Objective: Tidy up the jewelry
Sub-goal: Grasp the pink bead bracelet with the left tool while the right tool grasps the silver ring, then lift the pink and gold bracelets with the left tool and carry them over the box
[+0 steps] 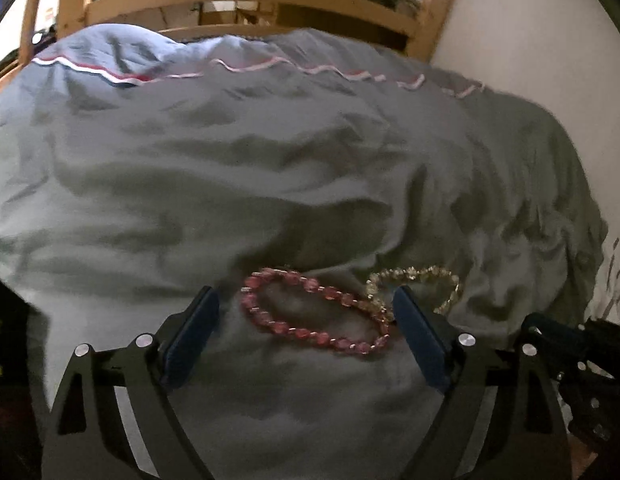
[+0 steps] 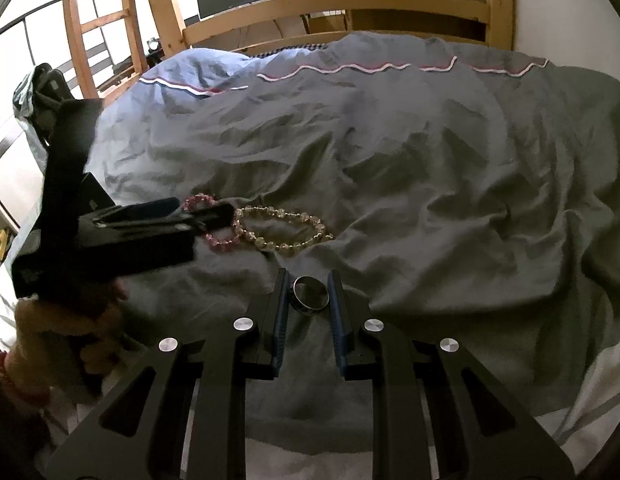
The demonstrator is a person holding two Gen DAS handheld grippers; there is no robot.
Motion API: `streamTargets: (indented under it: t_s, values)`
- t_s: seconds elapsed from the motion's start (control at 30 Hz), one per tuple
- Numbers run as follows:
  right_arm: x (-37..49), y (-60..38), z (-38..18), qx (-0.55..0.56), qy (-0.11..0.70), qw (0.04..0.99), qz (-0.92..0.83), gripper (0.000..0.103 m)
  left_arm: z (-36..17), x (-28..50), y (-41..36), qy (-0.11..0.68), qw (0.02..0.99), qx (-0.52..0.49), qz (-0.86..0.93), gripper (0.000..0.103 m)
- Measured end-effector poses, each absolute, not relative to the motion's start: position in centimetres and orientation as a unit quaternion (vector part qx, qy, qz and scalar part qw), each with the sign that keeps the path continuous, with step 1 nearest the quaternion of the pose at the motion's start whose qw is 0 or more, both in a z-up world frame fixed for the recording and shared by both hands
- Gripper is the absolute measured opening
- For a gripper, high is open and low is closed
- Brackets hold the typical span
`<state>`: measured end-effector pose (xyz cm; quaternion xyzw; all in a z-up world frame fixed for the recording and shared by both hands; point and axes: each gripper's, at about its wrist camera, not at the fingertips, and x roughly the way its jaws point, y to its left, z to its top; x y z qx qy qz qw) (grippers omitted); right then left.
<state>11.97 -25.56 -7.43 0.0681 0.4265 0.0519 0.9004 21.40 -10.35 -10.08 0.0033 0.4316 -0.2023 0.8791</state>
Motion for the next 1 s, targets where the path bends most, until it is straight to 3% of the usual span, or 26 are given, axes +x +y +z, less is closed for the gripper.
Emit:
streamTargets:
  t_s: [0.1,0.17,0.27,0.33,0.43,0.63,1.0]
  values:
    - [12.2,-25.4,-7.7,0.066,0.431,0.899,0.053,0.02,-10.3,21.6,-11.5,0.427,0.882,0.021,-0.199,0.086]
    - [12.2,-25.4,-7.8,0.066,0.432,0.898,0.054,0.02,-10.6,21.8,-11.7,0.427,0.883,0.024,-0.192,0.079]
    - [12.2,-25.4,-7.7,0.067,0.432,0.898,0.054,0.02,-11.0,22.0,-11.3,0.432,0.882,0.016,-0.187,0.061]
    - [12.2,-25.4,-7.7,0.067,0.431,0.898,0.054,0.02,-10.9,22.0,-11.0,0.432,0.882,0.011,-0.188,0.04]
    - [12.2,-25.5,-7.6,0.069,0.429,0.899,0.053,0.02,-10.7,21.8,-10.9,0.433,0.881,0.015,-0.189,0.018]
    - [12.0,-25.7,-7.4,0.074,0.423,0.902,0.052,0.02,-10.1,21.6,-10.4,0.435,0.881,0.013,-0.186,0.009]
    - [11.5,-25.9,-6.6,0.077,0.409,0.908,0.051,0.02,-6.9,20.1,-8.5,0.415,0.892,-0.009,-0.18,0.008]
